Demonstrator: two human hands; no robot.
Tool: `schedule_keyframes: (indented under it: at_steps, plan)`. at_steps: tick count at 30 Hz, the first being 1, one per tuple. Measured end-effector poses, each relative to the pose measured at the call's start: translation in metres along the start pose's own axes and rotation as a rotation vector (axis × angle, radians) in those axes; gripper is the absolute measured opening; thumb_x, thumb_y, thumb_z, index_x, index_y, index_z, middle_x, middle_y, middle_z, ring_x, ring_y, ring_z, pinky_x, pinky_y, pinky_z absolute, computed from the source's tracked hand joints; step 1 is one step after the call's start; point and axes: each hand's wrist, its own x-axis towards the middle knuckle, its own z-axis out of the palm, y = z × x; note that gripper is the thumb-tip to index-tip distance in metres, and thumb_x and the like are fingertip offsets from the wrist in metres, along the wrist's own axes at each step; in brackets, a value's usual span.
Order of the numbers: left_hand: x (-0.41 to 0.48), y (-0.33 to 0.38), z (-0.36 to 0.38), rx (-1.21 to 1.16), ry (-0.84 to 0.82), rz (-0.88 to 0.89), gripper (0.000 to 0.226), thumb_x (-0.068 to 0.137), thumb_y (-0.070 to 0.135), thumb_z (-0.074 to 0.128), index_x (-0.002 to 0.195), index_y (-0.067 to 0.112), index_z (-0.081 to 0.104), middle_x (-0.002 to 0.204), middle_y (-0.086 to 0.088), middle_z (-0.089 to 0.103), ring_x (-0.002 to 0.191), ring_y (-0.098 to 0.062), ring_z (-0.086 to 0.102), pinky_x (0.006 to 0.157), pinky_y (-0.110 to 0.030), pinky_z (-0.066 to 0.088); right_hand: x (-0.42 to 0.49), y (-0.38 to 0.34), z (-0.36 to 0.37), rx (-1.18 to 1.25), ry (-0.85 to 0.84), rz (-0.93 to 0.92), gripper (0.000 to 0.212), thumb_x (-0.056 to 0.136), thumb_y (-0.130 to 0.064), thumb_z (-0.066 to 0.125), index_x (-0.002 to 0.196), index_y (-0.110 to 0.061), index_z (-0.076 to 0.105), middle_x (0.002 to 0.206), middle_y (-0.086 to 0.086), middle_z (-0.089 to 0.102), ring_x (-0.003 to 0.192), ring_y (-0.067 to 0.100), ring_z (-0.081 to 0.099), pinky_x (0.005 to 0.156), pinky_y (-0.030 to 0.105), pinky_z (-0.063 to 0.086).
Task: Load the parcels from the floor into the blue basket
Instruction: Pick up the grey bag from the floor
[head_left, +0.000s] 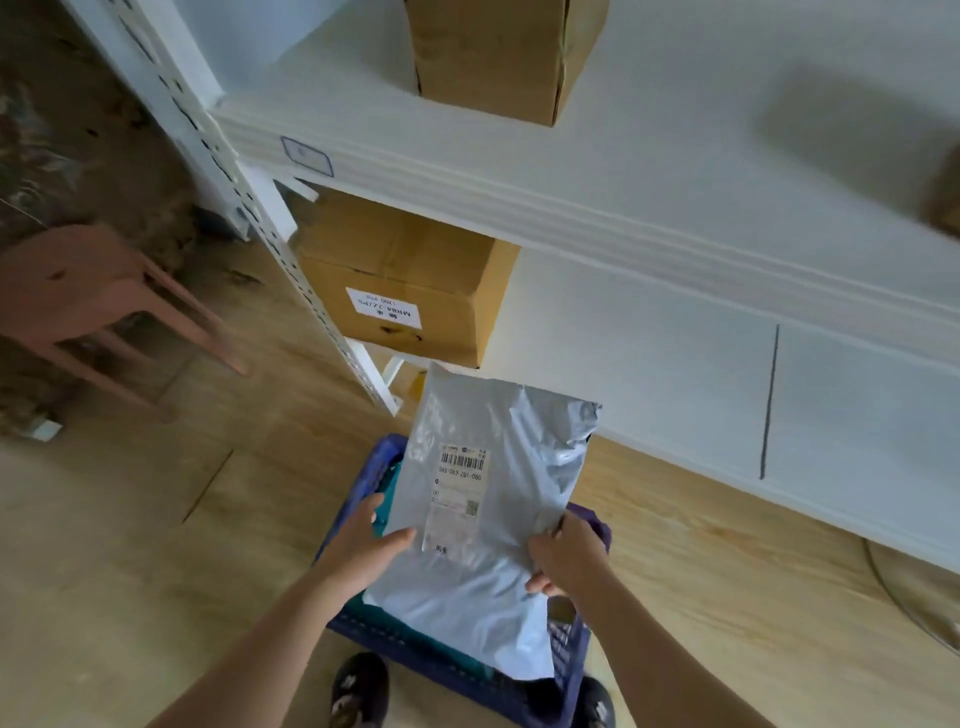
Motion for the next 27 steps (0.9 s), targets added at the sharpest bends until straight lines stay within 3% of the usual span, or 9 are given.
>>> schedule_keyframes:
  at_steps: [3,7,10,13,17,20,23,25,27]
  plan:
    - [0.051,-0.023,-0.021,0.115,-0.060,-0.013,0.075,0.090,0.031,0.060,0.150,0.020,0.015,0.155,-0.003,0.021,0.140,-0.022,0.029,0.110,-0.039,0.032,0.037,-0.001,0.038,0.037,0.033,0.065,0.029,0.091,-0.003,0.036,0.118,-0.011,0.042,0.066,0.008,0.061,0.036,0.011,0.059,0.042,0.023,0.049]
    - [0.110,-0.054,-0.035,0.259,-0.149,0.010,0.076,0.091,0.031,0.059,0.150,0.021,0.013,0.156,-0.001,0.018,0.119,-0.017,0.048,0.093,-0.030,0.037,0.092,0.005,0.089,0.074,0.068,0.147,0.012,0.093,-0.002,0.038,0.102,-0.010,0.040,0.066,0.009,0.058,0.035,0.013,0.056,0.039,0.022,0.041]
    - [0.155,-0.080,-0.035,0.411,-0.219,0.107,0.078,0.090,0.028,0.061,0.150,0.023,0.012,0.155,0.002,0.018,0.138,-0.018,0.029,0.104,-0.030,0.033,0.134,0.021,0.121,0.081,0.084,0.198,0.011,0.093,-0.004,0.036,0.101,-0.010,0.042,0.065,0.008,0.053,0.031,0.011,0.051,0.035,0.019,0.036]
    - [0.195,-0.112,-0.029,0.583,-0.255,0.160,0.086,0.087,0.030,0.063,0.150,0.029,0.005,0.154,-0.001,0.013,0.137,-0.019,0.028,0.098,-0.026,0.035,0.175,0.044,0.150,0.063,0.087,0.244,0.026,0.089,-0.001,0.034,0.111,-0.007,0.046,0.057,0.006,0.052,0.029,0.011,0.046,0.035,0.020,0.036]
    - [0.236,-0.155,-0.017,0.764,-0.340,0.131,0.101,0.082,0.035,0.067,0.147,0.040,-0.011,0.157,0.001,-0.007,0.142,-0.028,0.020,0.109,-0.043,0.035,0.215,0.067,0.182,-0.102,0.051,0.266,0.013,0.091,-0.002,0.035,0.097,-0.006,0.047,0.050,0.000,0.057,0.033,0.005,0.054,0.046,0.019,0.049]
    - [0.255,-0.178,-0.006,0.872,-0.401,0.123,0.107,0.084,0.031,0.067,0.145,0.039,-0.021,0.155,-0.004,-0.023,0.138,-0.031,0.031,0.100,-0.036,0.044,0.236,0.083,0.200,-0.180,0.101,0.279,0.019,0.093,-0.005,0.042,0.110,-0.005,0.049,0.092,0.010,0.069,0.077,0.018,0.071,0.074,0.033,0.058]
    - [0.265,-0.190,0.001,0.980,-0.436,0.106,0.105,0.084,0.031,0.066,0.146,0.035,-0.019,0.156,-0.007,-0.020,0.128,-0.028,0.046,0.085,-0.025,0.048,0.244,0.090,0.209,-0.275,0.127,0.321,0.032,0.092,-0.003,0.040,0.124,-0.004,0.042,0.115,0.014,0.061,0.104,0.029,0.061,0.084,0.034,0.052]
    - [0.267,-0.191,0.005,1.054,-0.435,0.102,0.100,0.084,0.032,0.066,0.150,0.029,-0.009,0.157,-0.009,-0.005,0.127,-0.027,0.046,0.086,-0.026,0.047,0.245,0.091,0.210,-0.334,0.142,0.334,0.035,0.093,-0.002,0.039,0.128,-0.004,0.036,0.121,0.015,0.058,0.110,0.030,0.057,0.082,0.034,0.047]
    - [0.267,-0.182,0.007,1.148,-0.325,0.218,0.091,0.083,0.030,0.067,0.149,0.022,0.005,0.152,-0.010,0.012,0.130,-0.026,0.039,0.093,-0.031,0.046,0.246,0.090,0.210,-0.345,0.284,0.279,0.042,0.092,-0.001,0.041,0.131,-0.009,0.029,0.120,0.014,0.058,0.098,0.027,0.059,0.074,0.033,0.046]
